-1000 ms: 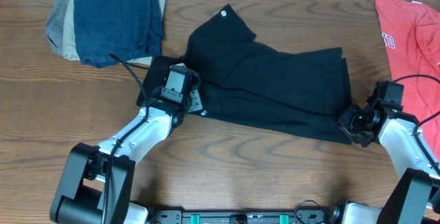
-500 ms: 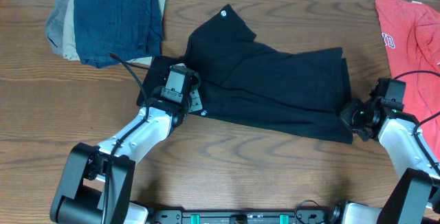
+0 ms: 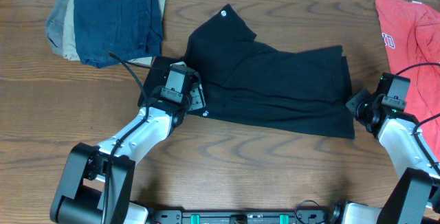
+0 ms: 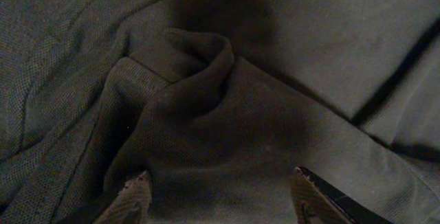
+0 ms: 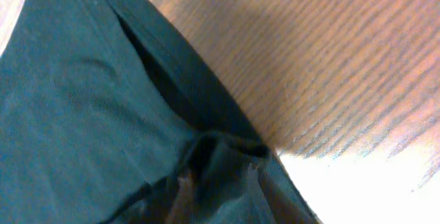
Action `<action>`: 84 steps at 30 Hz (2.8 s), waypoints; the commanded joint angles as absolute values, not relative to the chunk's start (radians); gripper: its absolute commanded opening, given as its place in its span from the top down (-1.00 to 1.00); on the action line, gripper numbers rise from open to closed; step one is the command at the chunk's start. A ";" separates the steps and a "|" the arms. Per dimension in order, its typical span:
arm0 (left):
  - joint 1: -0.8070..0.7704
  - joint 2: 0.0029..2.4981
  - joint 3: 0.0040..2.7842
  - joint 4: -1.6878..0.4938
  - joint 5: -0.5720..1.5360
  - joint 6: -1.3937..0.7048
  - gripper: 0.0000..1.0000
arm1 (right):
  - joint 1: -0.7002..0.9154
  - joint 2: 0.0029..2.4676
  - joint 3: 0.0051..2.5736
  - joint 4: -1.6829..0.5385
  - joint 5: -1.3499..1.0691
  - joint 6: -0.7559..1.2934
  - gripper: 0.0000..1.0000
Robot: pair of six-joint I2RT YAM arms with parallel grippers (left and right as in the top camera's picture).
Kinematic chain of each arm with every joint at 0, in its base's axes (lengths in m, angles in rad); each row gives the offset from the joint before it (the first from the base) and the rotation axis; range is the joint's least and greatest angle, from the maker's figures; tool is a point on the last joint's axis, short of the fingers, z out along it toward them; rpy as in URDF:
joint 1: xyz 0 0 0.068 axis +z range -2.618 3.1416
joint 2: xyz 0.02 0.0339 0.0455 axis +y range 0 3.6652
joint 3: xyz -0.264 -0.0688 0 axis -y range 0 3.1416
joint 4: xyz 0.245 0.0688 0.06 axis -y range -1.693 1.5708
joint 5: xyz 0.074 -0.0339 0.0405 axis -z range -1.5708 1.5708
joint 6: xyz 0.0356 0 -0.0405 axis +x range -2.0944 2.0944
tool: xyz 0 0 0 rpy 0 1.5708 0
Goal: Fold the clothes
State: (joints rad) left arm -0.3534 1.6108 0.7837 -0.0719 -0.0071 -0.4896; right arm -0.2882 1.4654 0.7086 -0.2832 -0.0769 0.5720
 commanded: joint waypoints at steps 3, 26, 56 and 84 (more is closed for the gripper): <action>-0.346 1.529 0.784 -0.078 0.019 -0.479 -0.34 | -0.281 1.470 0.721 -0.305 -0.067 0.570 0.10; -0.540 1.623 0.780 -0.112 0.127 -0.527 0.72 | -0.026 1.460 0.822 -0.567 -0.234 0.446 0.97; -0.380 1.692 0.780 -0.292 -0.087 -0.668 0.80 | 0.065 1.662 0.755 -0.617 -0.092 0.682 0.98; -0.431 1.339 0.780 -0.251 -0.224 -0.507 0.79 | 0.030 1.334 0.874 -0.857 -0.319 0.421 0.77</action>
